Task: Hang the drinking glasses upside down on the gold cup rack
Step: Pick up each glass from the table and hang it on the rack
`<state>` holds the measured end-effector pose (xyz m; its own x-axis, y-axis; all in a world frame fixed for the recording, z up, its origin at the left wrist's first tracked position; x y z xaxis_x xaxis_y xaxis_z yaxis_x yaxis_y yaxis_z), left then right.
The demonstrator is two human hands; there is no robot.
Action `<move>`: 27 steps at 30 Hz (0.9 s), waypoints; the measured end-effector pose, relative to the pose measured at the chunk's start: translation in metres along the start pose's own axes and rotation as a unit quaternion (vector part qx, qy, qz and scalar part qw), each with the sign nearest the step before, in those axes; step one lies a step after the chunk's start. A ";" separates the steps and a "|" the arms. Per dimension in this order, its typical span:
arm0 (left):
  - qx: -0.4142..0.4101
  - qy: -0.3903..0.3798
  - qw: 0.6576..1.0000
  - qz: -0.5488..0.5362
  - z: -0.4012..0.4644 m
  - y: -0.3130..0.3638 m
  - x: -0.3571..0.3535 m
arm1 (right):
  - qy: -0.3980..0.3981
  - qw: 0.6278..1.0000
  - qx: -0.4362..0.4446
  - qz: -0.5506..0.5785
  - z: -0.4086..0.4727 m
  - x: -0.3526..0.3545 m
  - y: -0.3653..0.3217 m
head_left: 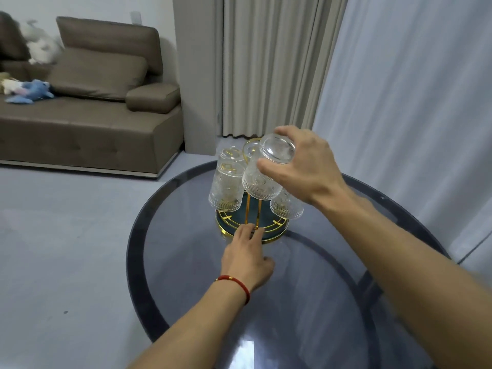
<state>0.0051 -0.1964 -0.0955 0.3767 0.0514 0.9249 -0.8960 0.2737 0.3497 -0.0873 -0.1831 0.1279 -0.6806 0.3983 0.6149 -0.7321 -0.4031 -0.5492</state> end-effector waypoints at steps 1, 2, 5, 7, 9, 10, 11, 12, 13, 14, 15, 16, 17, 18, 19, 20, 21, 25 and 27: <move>-0.004 -0.004 1.000 0.010 0.000 0.000 0.000 | -0.014 1.000 -0.002 -0.015 0.006 -0.008 0.001; -0.010 -0.008 1.000 0.020 0.000 0.001 0.001 | -0.027 0.999 -0.005 -0.028 0.010 -0.017 0.004; -0.016 -0.011 0.999 0.030 -0.003 0.001 0.003 | -0.051 0.997 -0.007 -0.048 0.016 -0.037 0.014; -0.019 -0.012 0.999 0.035 -0.004 0.001 0.003 | -0.054 0.997 -0.005 -0.050 0.017 -0.047 0.020; -0.024 -0.014 0.999 0.041 -0.004 0.003 0.003 | -0.060 0.996 -0.002 -0.064 0.018 -0.056 0.027; -0.026 -0.015 0.999 0.043 -0.004 0.003 0.003 | -0.064 0.995 -0.002 -0.070 0.018 -0.060 0.032; -0.028 -0.017 0.998 0.045 -0.003 0.003 0.003 | -0.068 0.995 -0.004 -0.071 0.018 -0.063 0.037; -0.029 -0.019 0.998 0.047 -0.003 0.003 0.003 | -0.069 0.995 -0.008 -0.067 0.016 -0.066 0.043; -0.029 -0.020 0.998 0.048 -0.003 0.003 0.003 | -0.069 0.996 -0.010 -0.062 0.014 -0.069 0.047; -0.028 -0.021 0.998 0.049 -0.003 0.003 0.003 | -0.069 0.996 -0.008 -0.061 0.011 -0.072 0.050; -0.027 -0.022 0.998 0.050 -0.003 0.003 0.002 | -0.071 0.995 0.001 -0.065 0.008 -0.075 0.052; -0.027 -0.023 0.998 0.051 -0.003 0.004 0.002 | -0.072 0.995 0.012 -0.071 0.006 -0.078 0.052; -0.028 -0.023 0.998 0.051 -0.002 0.004 0.002 | -0.071 0.995 0.022 -0.074 0.005 -0.079 0.051; -0.028 -0.022 0.998 0.051 -0.002 0.005 0.003 | -0.067 0.995 0.029 -0.070 0.005 -0.079 0.049; -0.028 -0.020 0.998 0.052 -0.002 0.005 0.003 | -0.062 0.996 0.033 -0.064 0.005 -0.078 0.048; -0.028 -0.020 0.998 0.052 -0.002 0.006 0.003 | -0.058 0.996 0.037 -0.059 0.006 -0.078 0.047; -0.027 -0.020 0.998 0.052 -0.003 0.006 0.003 | -0.059 0.995 0.041 -0.063 0.007 -0.078 0.045; -0.028 -0.020 0.998 0.057 -0.003 0.007 0.002 | -0.079 0.989 0.059 -0.107 0.005 -0.086 0.042; -0.029 -0.019 0.997 0.063 -0.003 0.006 0.001 | -0.087 0.987 0.065 -0.118 0.003 -0.087 0.041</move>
<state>0.0006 -0.1916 -0.0926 0.2521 0.0517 0.9663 -0.9200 0.3225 0.2228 -0.0579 -0.2372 0.0534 -0.4689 0.3514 0.8104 -0.8516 -0.4235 -0.3090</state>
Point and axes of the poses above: each hand's wrist, its own z-axis towards the middle knuckle, its own x-axis out of the back of the hand, y = z × x, the point moved 10 cm from there along z, towards the middle knuckle, and after that the axes turned 10 degrees about z, right-handed, at the moved point
